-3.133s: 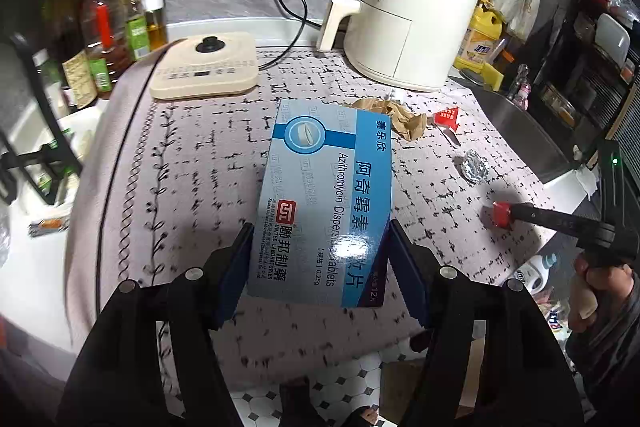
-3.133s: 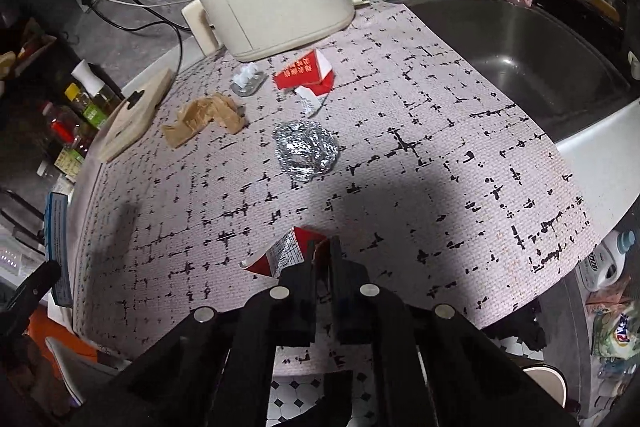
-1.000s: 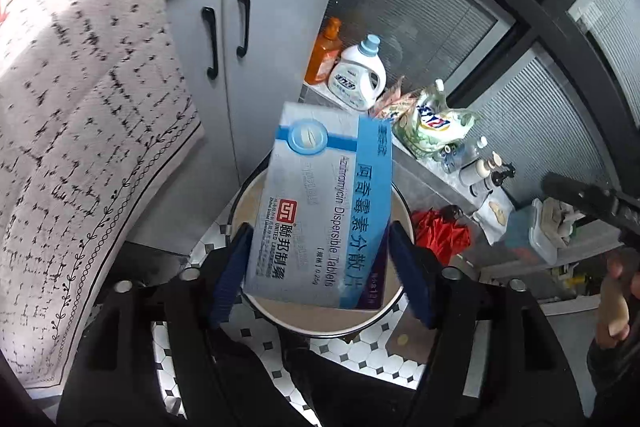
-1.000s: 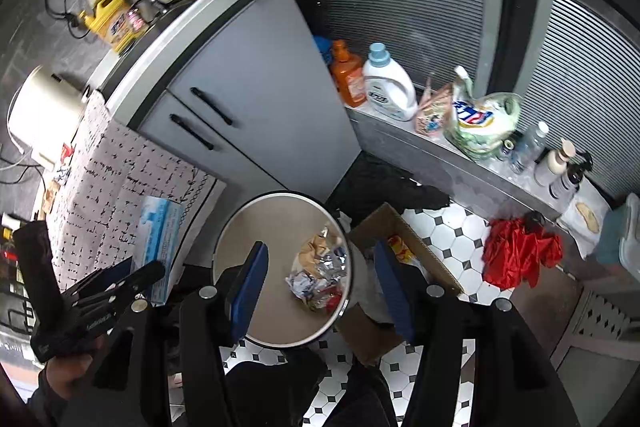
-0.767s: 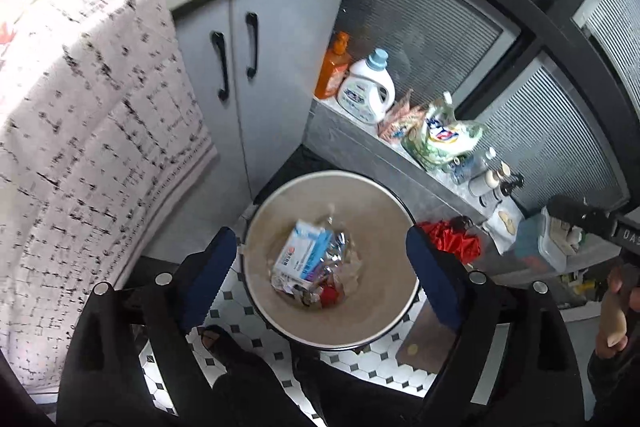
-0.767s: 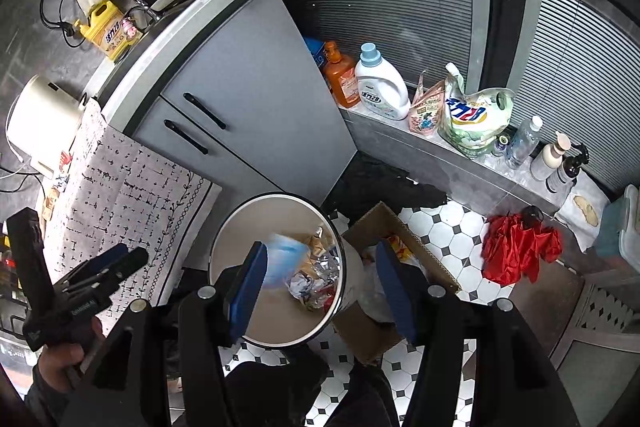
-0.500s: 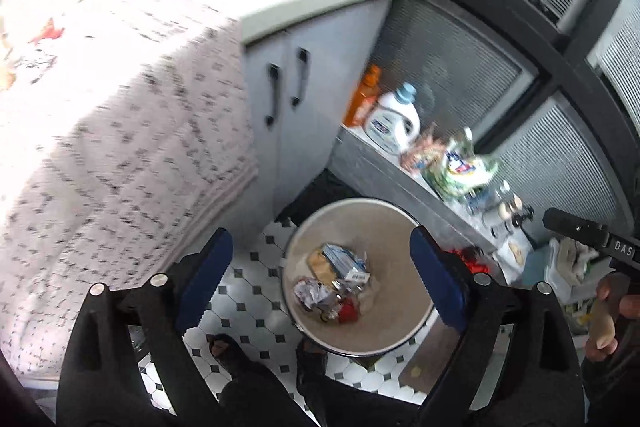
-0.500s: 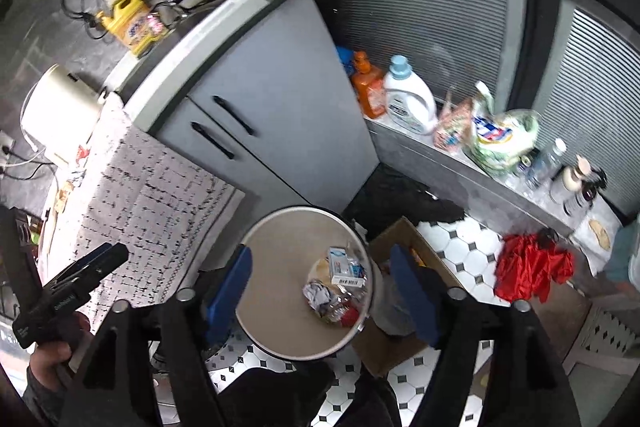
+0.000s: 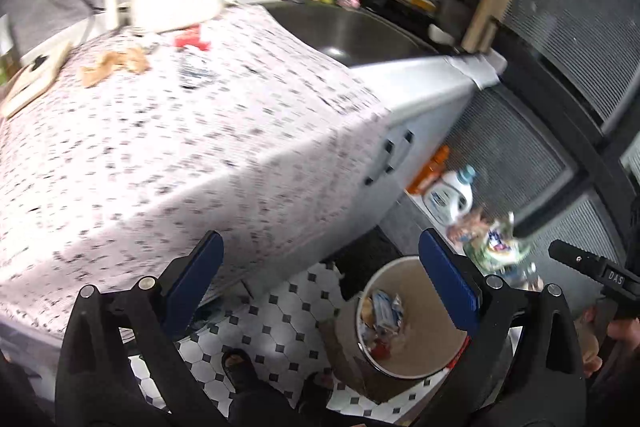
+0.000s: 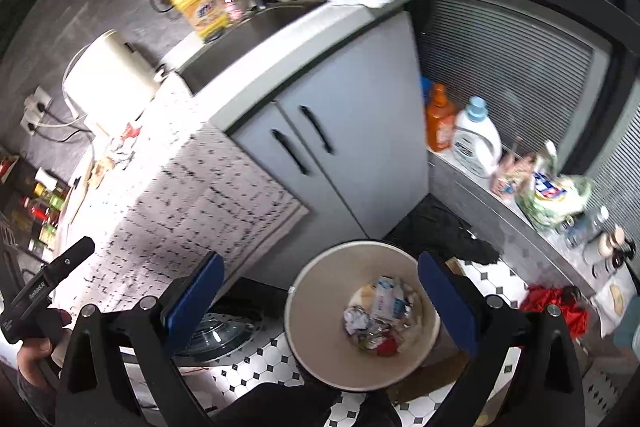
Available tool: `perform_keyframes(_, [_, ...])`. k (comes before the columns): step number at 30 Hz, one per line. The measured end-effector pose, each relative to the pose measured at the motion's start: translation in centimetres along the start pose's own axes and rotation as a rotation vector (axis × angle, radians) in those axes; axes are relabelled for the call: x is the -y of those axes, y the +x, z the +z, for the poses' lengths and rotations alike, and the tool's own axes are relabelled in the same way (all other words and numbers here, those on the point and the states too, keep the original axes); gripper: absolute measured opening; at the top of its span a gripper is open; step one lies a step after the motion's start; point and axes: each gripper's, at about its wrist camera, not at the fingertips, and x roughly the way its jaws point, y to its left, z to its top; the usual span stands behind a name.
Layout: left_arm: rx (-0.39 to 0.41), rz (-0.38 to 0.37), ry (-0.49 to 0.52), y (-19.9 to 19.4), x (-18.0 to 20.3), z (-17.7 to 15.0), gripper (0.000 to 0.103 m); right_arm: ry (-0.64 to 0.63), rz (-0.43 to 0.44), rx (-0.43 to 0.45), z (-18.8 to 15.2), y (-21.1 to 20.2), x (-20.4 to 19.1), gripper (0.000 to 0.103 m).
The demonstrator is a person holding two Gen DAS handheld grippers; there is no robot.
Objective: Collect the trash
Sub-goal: 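Raise both tools back up to the tablecloth, then grasp the brown paper with the left tool while the right tool grasps the crumpled foil ball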
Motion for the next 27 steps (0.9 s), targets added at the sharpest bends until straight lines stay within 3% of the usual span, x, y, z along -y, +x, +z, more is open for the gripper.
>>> perform_keyframes(12, [0.088, 0.11, -0.128, -4.2, -8.1, 1.3, 0.097, -0.137, 0.101, -0.002, 3.6, 2.7, -9.4, 0.095])
perform_keyframes(22, [0.12, 0.163, -0.206, -3.4, -16.1, 4.8, 0.097, -0.178, 0.119, -0.011, 5.9, 6.0, -17.0, 0.095])
perform_keyframes(27, [0.134, 0.15, -0.226, -2.3, -19.6, 7.1, 0.097, -0.214, 0.097, -0.015, 7.2, 8.1, -21.1, 0.095])
